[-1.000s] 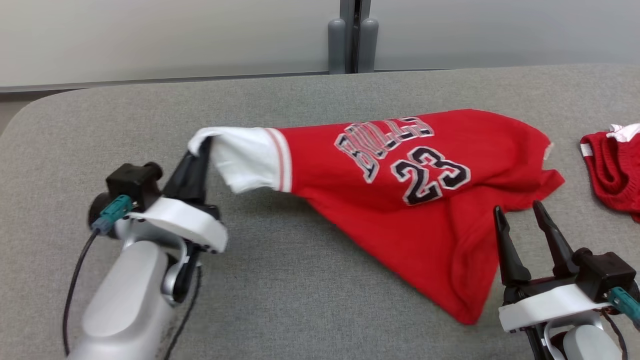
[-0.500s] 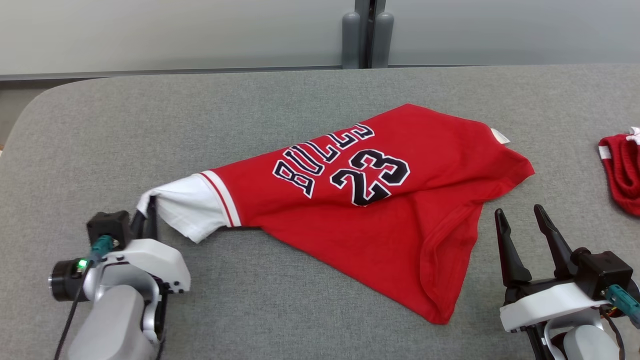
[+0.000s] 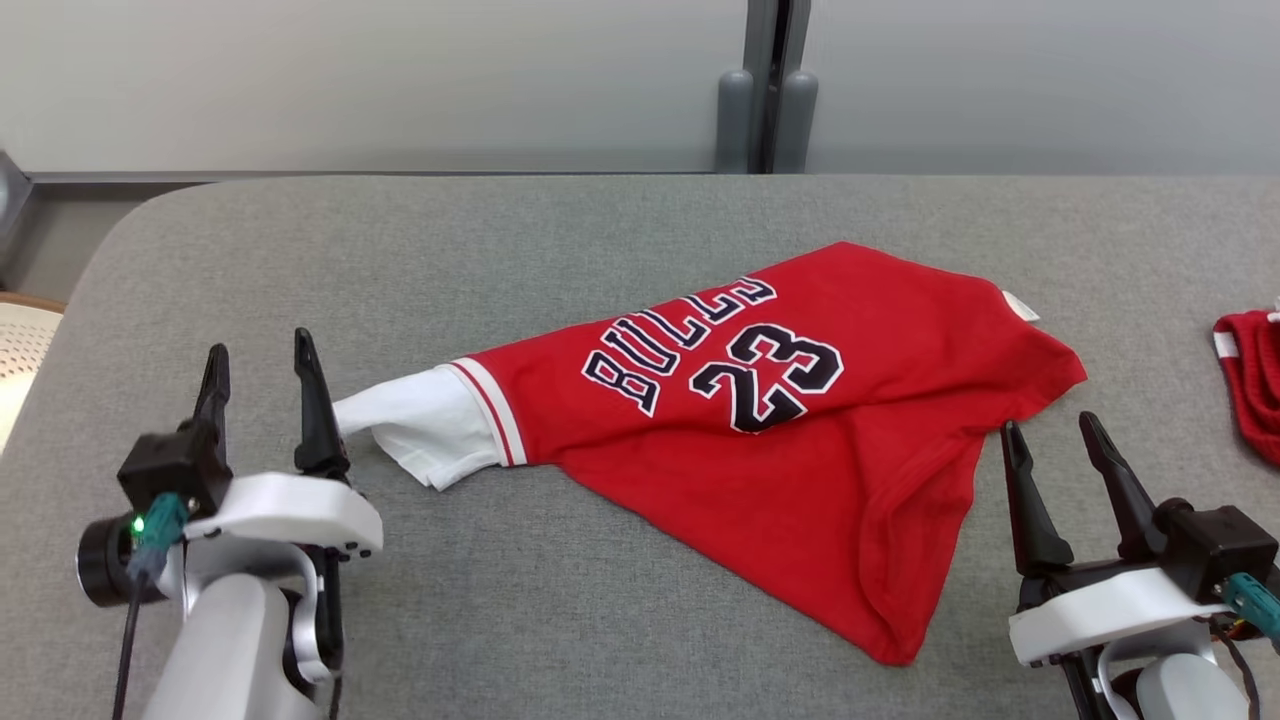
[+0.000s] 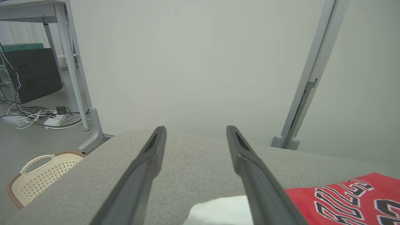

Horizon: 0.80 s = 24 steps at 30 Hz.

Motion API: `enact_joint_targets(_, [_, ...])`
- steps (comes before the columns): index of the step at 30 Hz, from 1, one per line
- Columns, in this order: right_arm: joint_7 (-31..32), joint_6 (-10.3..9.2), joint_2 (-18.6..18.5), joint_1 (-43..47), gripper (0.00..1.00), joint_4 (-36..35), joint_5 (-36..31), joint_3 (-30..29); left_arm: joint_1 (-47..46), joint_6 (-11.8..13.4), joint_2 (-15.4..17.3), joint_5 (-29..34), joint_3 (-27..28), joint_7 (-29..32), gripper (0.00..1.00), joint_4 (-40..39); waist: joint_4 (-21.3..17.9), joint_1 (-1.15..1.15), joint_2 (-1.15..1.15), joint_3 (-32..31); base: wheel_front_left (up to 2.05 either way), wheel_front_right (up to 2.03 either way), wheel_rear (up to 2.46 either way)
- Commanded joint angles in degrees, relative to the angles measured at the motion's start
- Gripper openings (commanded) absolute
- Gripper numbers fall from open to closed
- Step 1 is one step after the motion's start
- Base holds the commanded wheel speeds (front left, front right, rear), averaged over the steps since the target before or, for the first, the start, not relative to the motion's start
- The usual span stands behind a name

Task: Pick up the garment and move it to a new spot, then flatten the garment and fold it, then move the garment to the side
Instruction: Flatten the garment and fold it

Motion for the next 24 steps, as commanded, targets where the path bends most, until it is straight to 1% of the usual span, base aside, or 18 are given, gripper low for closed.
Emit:
enact_joint_targets(1, [-0.41, 0.0, -0.04, 0.84, 1.0, 0.2, 0.24, -0.42, 1.75, -0.09, -0.67, 0.61, 0.95, -0.22, 1.0, -2.3, 0.5, 0.0, 0.0, -0.68, 0.0, 0.0, 0.0])
enact_joint_targets(6, [0.55, 0.0, -0.14, 0.25, 1.0, 1.14, 0.23, -2.43, 6.8, -2.13, -3.1, 1.9, 1.41, -0.16, 1.0, -8.83, 1.54, 0.0, 0.0, -0.94, 0.0, 0.0, 0.0])
enact_joint_targets(11, [3.57, 0.0, -0.98, -4.21, 1.0, 4.72, 1.11, -7.59, 7.77, -3.63, -3.99, 2.7, -0.06, -0.16, 1.0, -9.78, 2.37, 0.0, 0.0, 0.81, 0.0, 0.0, 0.0])
enact_joint_targets(13, [5.92, 0.0, -0.77, -6.76, 1.0, 7.68, 3.04, -10.08, 7.01, -4.08, -4.22, 2.85, -0.72, -0.16, 1.0, -9.59, 2.65, 0.0, 0.0, 1.89, 0.0, 0.0, 0.0])
enact_joint_targets(14, [6.98, 0.0, -1.25, -8.1, 1.0, 9.25, 3.32, -11.06, 6.63, -4.38, -4.31, 2.86, -1.08, -0.16, 1.0, -9.4, 2.82, 0.0, 0.0, 2.44, 0.0, 0.0, 0.0])
enact_joint_targets(19, [11.65, 0.0, -3.09, -14.31, 1.0, 17.99, 6.59, -13.53, 5.13, -4.54, -4.43, 2.46, -2.74, -0.16, 1.0, -8.79, 3.82, 0.0, 0.0, 4.92, 0.0, 0.0, 0.0])
enact_joint_targets(24, [13.57, 0.0, -4.51, -19.37, 1.0, 24.57, 9.64, -12.88, 3.88, -3.98, -4.42, 1.47, -4.61, -0.16, 1.0, -8.7, 4.83, 0.0, 0.0, 6.77, 0.0, 0.0, 0.0])
